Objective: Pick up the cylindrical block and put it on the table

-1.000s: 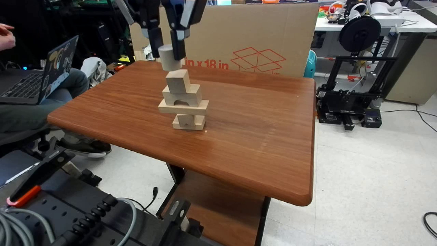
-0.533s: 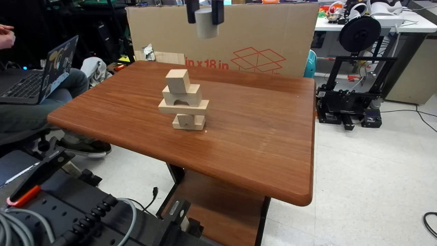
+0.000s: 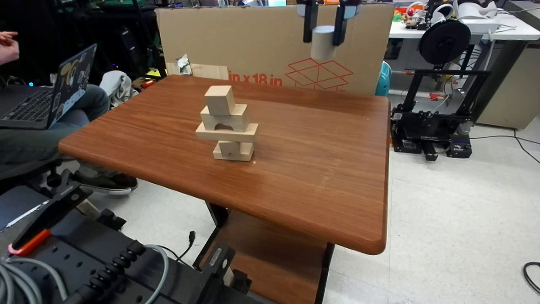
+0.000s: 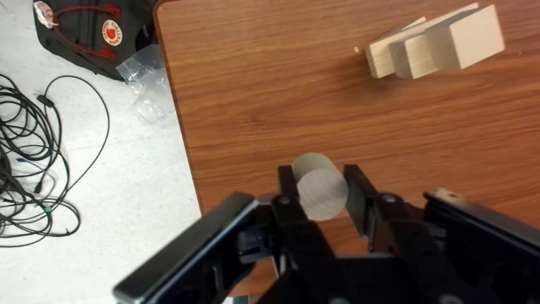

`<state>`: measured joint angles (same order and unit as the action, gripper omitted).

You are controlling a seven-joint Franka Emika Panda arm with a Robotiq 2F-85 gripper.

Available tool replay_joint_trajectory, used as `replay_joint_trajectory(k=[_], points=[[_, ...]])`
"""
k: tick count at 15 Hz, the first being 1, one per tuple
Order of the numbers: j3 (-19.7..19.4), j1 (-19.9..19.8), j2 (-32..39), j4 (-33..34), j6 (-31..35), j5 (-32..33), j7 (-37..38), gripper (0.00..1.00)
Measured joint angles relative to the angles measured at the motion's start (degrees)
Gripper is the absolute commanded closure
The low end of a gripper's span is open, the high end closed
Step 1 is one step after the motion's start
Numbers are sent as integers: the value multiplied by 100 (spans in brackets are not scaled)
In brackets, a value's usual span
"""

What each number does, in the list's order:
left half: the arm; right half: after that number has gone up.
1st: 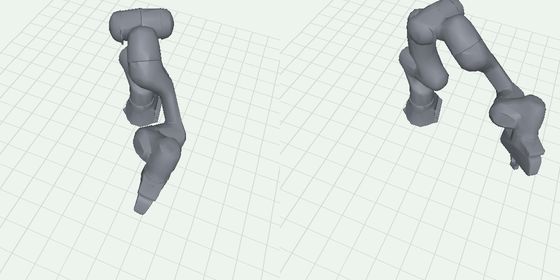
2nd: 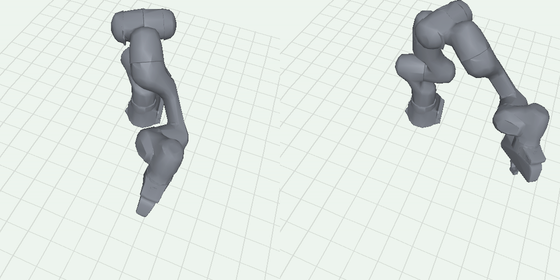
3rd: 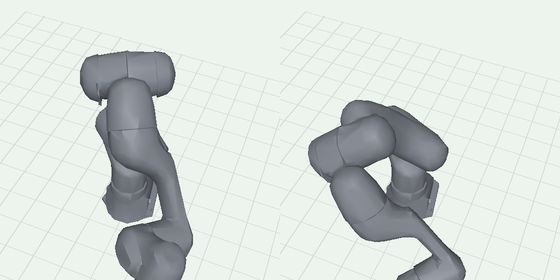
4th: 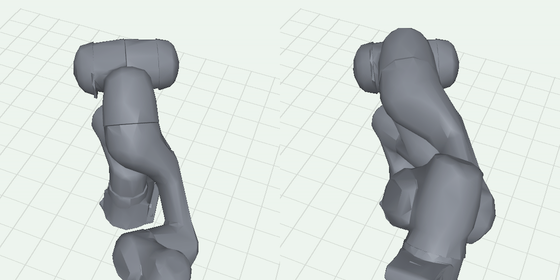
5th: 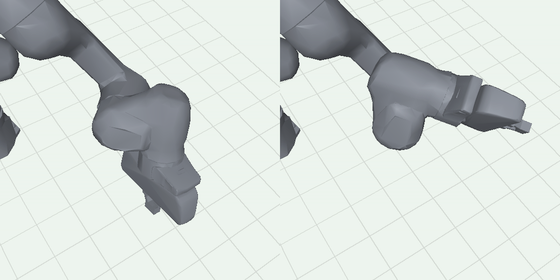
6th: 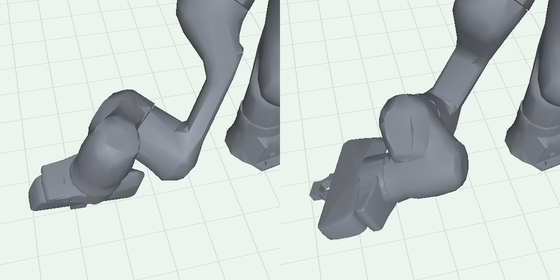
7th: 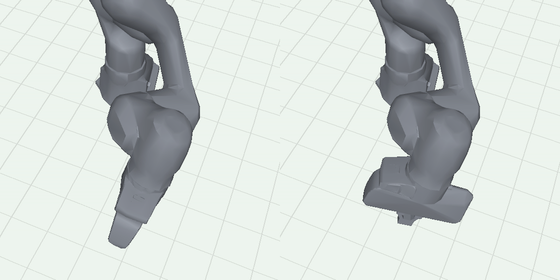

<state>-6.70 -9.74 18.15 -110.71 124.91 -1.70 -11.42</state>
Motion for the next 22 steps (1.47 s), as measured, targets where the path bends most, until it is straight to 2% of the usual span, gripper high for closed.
replay_joint_trajectory(k=[10,20,22], points=[[0,-222,1636,1335,10,-2,156,92],[75,-194,2438,1926,11,15,328,92],[75,-183,2495,1964,13,28,345,42]])
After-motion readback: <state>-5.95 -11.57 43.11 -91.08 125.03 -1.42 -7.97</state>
